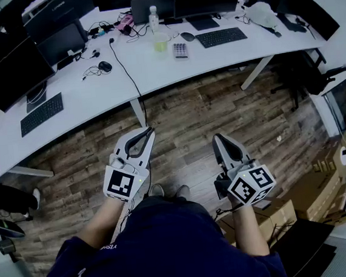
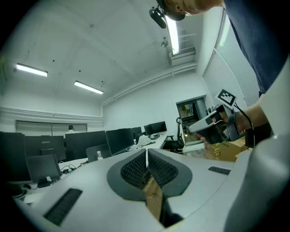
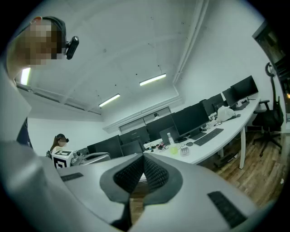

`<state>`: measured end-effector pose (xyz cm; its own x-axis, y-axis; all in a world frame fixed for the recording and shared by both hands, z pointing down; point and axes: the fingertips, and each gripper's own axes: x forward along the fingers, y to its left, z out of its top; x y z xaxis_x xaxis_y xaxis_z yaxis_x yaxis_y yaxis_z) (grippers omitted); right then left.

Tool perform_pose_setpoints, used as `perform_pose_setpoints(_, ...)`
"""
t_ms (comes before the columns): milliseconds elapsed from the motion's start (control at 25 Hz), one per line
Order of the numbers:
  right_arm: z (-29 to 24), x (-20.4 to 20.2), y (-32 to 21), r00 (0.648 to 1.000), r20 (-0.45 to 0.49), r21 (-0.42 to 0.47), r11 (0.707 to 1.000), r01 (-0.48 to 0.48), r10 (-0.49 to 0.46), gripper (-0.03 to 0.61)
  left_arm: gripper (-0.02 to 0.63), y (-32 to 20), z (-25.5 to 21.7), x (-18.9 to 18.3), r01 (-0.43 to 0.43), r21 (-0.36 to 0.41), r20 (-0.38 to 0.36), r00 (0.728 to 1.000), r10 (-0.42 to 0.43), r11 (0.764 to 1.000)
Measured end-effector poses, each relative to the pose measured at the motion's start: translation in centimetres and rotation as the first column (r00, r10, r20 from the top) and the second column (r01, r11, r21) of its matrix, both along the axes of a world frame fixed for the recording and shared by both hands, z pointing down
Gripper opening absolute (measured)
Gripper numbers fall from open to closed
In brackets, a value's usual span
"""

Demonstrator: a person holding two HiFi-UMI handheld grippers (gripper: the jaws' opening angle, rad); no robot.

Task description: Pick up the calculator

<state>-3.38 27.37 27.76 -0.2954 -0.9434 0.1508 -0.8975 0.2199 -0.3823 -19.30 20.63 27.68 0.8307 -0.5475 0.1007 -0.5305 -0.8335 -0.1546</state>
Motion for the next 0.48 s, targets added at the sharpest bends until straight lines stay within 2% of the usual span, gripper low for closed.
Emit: perform_pose_setpoints(480,-0.1,0.67,-1.01,1.0,0.003,0.013,1.0,0.014,-0.014,0.003,0.038,-0.6,0.16,0.97,0.0,0.0,-0.005,1.0,0.0,1.0)
